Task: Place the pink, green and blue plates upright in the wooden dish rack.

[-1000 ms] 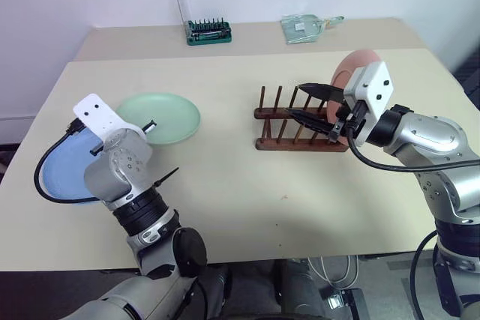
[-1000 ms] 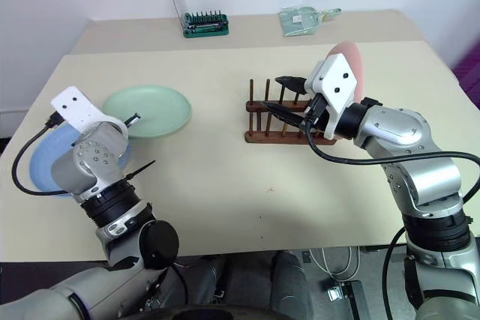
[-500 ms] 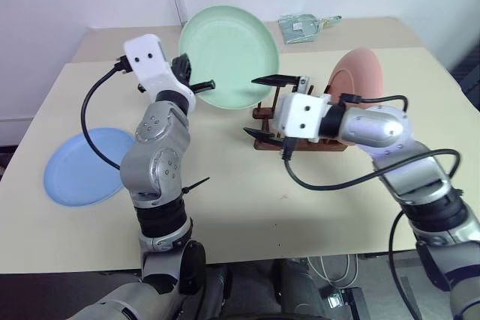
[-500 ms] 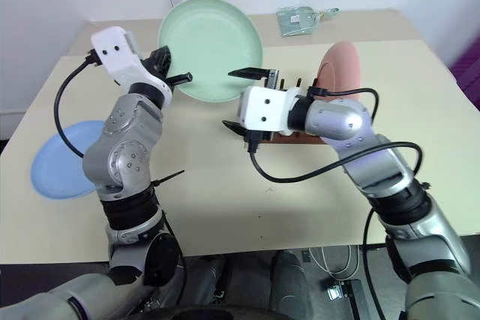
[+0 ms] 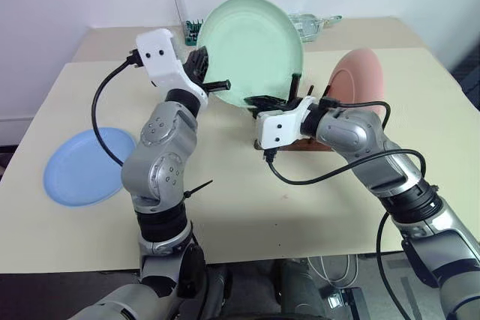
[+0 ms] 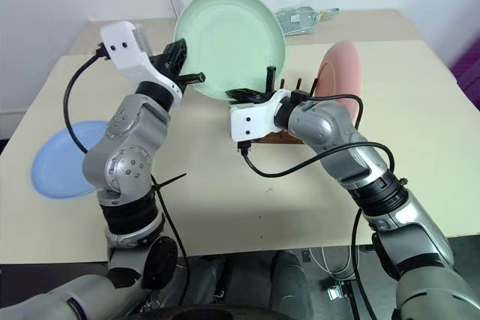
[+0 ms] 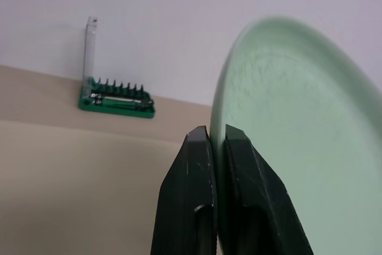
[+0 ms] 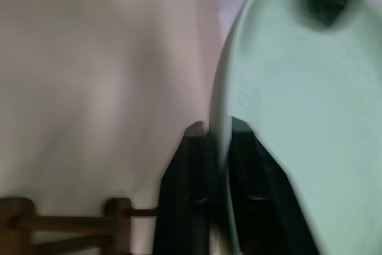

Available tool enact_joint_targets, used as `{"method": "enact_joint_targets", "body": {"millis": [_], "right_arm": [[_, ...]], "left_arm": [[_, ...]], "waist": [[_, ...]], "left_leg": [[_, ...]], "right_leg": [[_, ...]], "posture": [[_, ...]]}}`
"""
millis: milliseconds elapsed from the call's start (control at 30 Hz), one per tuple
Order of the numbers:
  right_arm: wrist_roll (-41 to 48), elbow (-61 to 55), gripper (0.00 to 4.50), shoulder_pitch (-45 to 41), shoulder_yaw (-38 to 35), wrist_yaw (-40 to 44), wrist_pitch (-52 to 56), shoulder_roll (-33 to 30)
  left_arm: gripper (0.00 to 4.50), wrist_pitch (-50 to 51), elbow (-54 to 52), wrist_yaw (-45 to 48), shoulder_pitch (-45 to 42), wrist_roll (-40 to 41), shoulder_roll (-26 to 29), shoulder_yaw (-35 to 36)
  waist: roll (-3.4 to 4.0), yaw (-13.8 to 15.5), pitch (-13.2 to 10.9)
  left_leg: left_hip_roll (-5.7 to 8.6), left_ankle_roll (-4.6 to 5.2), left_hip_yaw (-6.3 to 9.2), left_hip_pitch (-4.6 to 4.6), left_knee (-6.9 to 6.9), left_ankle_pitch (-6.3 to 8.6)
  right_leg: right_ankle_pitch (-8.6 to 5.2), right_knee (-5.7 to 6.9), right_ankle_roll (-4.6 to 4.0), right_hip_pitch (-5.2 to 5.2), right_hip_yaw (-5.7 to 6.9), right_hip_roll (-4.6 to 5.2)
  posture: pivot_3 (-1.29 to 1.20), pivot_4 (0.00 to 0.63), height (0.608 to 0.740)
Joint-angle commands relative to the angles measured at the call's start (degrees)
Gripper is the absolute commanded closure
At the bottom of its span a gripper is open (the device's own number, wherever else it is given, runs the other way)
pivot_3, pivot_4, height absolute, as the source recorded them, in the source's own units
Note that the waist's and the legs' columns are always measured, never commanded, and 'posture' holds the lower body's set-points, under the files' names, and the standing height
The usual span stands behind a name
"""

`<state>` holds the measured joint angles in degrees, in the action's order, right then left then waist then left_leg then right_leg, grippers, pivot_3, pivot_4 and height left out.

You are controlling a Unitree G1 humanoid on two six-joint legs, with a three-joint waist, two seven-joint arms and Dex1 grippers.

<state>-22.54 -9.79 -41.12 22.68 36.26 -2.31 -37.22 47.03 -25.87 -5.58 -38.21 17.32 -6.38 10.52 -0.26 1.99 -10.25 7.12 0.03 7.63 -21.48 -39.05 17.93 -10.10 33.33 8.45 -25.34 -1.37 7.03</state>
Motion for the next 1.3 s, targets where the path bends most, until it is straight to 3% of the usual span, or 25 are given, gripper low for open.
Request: {"method": "enact_joint_targets", "body": {"millis": [33, 133, 267, 400, 500, 567, 633, 700, 833, 1300], "right_arm": [[-2.51, 0.43, 4.5, 0.08, -2.31, -1.0, -1.22, -0.52], [-2.12, 0.64, 4.5, 0.55, -4.38, -1.46, -1.68, -0.64], [8.87, -2.36, 4.5, 1.85, -12.88, 0.51, 3.94, 1.53], [24.5, -8.28, 4.5, 1.81, -22.24, 3.78, 14.63, 4.2], [41.85, -14.72, 4.5, 1.45, -31.45, 2.53, 30.16, 7.4], [66.89, -17.98, 4.5, -0.3, -39.63, -7.49, 44.84, 11.69], [82.26, -18.48, 4.5, -1.9, -44.36, -16.67, 51.26, 14.35], [90.82, -17.19, 4.5, -2.67, -46.59, -24.59, 53.25, 15.24], [95.58, -16.44, 4.5, 0.64, -46.01, -30.56, 57.12, 11.81], [104.26, -8.12, 4.5, 3.9, -44.45, -40.5, 58.79, 8.1]], "left_arm": [[2.98, -1.76, -1.45, -1.36, -2.4, 3.82, -1.73, 2.55], [1.5, -7.96, 1.71, -8.91, -9.37, 11.04, -4.09, 14.3], [1.5, -15.57, 8.35, -12.23, -13.15, 6.61, 4.96, 18.96], [1.5, -17.53, 13.48, -5.03, -7.81, 1.83, 14.03, 12.65], [1.5, -17.89, 15.26, 6.81, -0.85, -1.72, 21.04, 1.84], [1.5, -18.49, 12.05, 18.41, 5.7, 0.96, 24.33, -4.77], [1.5, -14.13, 10.19, 26.15, 9.69, 6.81, 26.17, -6.71], [1.5, -10.98, 8.25, 32.67, 13.07, 11.08, 28.43, -7.9], [1.5, -8.57, 1.39, 45.21, 20.51, 15.91, 35.78, -12.4], [1.5, -6.26, -3.14, 45.78, 22.06, 16.36, 36.52, -16.27]], "waist": [[0.0, 0.1, 0.0], [-0.01, 0.15, -0.01], [-0.01, -0.04, -0.01], [0.02, -0.39, 0.01], [0.02, 0.0, 0.01], [0.06, -0.22, 0.03], [0.12, -0.5, 0.02], [0.15, -1.3, 0.0], [0.28, -2.44, 0.04], [0.33, -2.52, 0.01]], "left_leg": [[0.0, 0.0, 0.01, 0.0, 0.0, 0.0], [0.0, -0.02, 0.02, 0.0, -0.04, -0.01], [-0.08, -0.1, 0.01, 0.02, 0.05, -0.01], [-0.08, -0.1, 0.02, 0.05, 0.09, -0.01], [-0.07, -0.09, 0.13, 0.02, 0.05, -0.01], [-0.07, -0.07, 0.13, 0.01, 0.04, 0.0], [-0.1, -0.05, 0.13, 0.01, 0.08, 0.01], [-0.15, -0.06, 0.15, -0.01, 0.09, 0.01], [-0.2, -0.07, 0.08, 0.06, 0.31, 0.0], [-0.21, -0.07, 0.03, 0.07, 0.28, -0.01]], "right_leg": [[0.0, 0.0, -0.01, 0.0, 0.0, 0.0], [0.02, 0.01, -0.02, 0.01, 0.0, -0.01], [0.03, -0.03, -0.05, -0.01, -0.01, -0.1], [0.03, -0.02, -0.07, -0.02, -0.04, -0.15], [0.04, -0.02, -0.08, 0.04, -0.02, -0.15], [0.05, -0.03, -0.1, 0.04, -0.03, -0.14], [0.07, 0.06, -0.15, 0.01, -0.07, -0.13], [0.08, 0.0, -0.18, -0.03, -0.06, -0.14], [0.02, 0.04, -0.28, -0.13, -0.06, -0.17], [0.02, 0.05, -0.28, -0.11, -0.07, -0.17]], "posture": [[0.0, 0.15, 0.74], [0.0, 0.15, 0.74], [0.0, 0.15, 0.74], [0.0, 0.15, 0.74], [0.0, 0.15, 0.74], [0.0, 0.15, 0.74], [0.0, 0.15, 0.74], [0.0, 0.15, 0.74], [0.0, 0.15, 0.74], [0.0, 0.15, 0.74]]}}
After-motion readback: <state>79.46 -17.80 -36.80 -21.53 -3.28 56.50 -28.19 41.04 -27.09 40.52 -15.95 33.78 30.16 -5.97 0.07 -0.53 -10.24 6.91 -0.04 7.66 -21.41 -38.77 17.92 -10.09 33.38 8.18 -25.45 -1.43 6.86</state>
